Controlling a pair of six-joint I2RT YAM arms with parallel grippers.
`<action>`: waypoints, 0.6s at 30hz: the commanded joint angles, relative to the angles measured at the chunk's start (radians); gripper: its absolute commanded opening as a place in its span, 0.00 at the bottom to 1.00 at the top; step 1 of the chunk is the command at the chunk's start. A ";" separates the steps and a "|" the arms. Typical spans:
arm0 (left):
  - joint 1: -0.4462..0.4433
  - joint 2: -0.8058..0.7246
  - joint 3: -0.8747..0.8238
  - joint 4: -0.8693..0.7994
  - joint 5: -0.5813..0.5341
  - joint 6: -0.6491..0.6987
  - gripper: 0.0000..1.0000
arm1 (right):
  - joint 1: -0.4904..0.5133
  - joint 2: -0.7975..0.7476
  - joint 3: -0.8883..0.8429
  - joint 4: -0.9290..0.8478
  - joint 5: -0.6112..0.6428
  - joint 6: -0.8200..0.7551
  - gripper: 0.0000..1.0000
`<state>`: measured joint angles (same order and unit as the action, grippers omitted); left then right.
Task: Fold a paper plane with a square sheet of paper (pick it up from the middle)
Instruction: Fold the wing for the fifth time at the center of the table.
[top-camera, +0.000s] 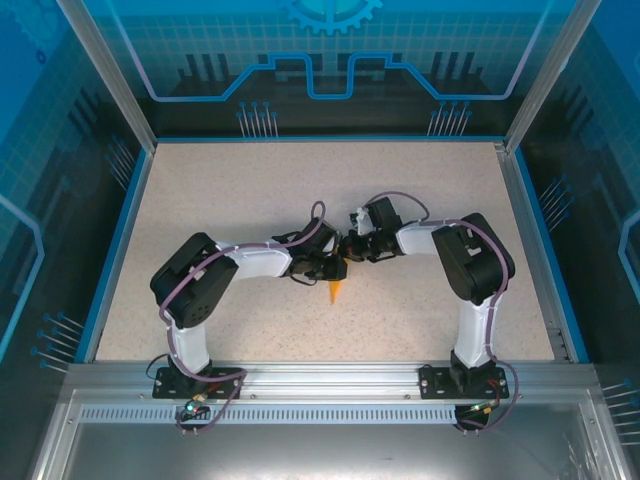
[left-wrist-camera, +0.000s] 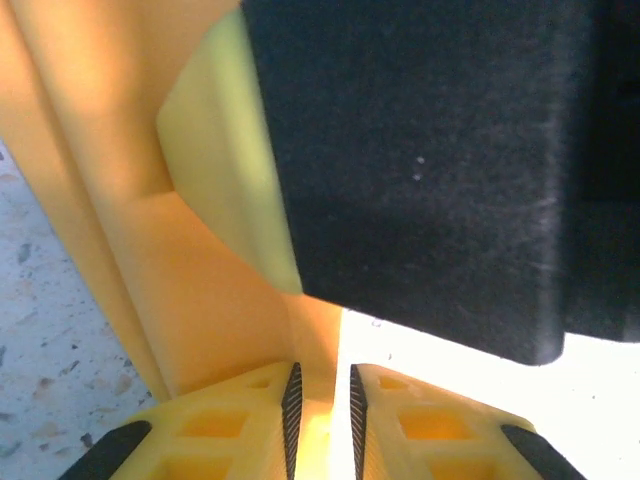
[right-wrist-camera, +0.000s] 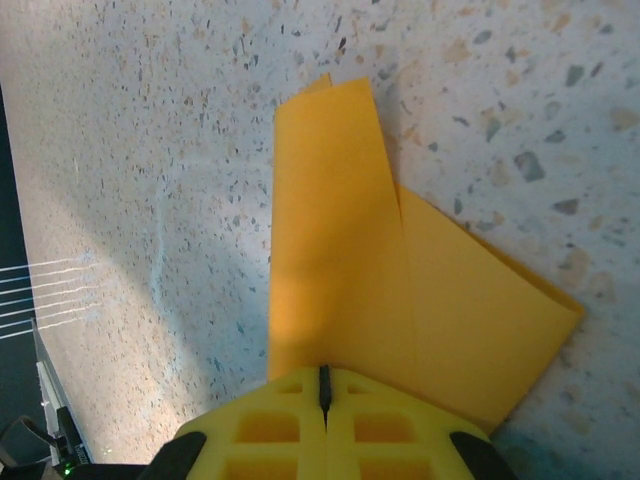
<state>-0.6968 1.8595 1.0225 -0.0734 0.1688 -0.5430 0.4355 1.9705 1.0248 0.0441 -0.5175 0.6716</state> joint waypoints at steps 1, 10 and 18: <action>-0.006 -0.051 -0.021 -0.040 -0.005 0.035 0.24 | 0.018 0.034 0.027 -0.088 0.042 -0.039 0.00; -0.048 -0.152 -0.047 -0.126 -0.078 0.027 0.33 | 0.022 0.038 0.037 -0.130 0.073 -0.053 0.00; -0.135 -0.171 -0.082 -0.181 -0.245 -0.029 0.37 | 0.023 0.039 0.033 -0.127 0.070 -0.052 0.00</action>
<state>-0.8124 1.6913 0.9592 -0.2020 0.0059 -0.5472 0.4446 1.9793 1.0607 -0.0151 -0.4938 0.6376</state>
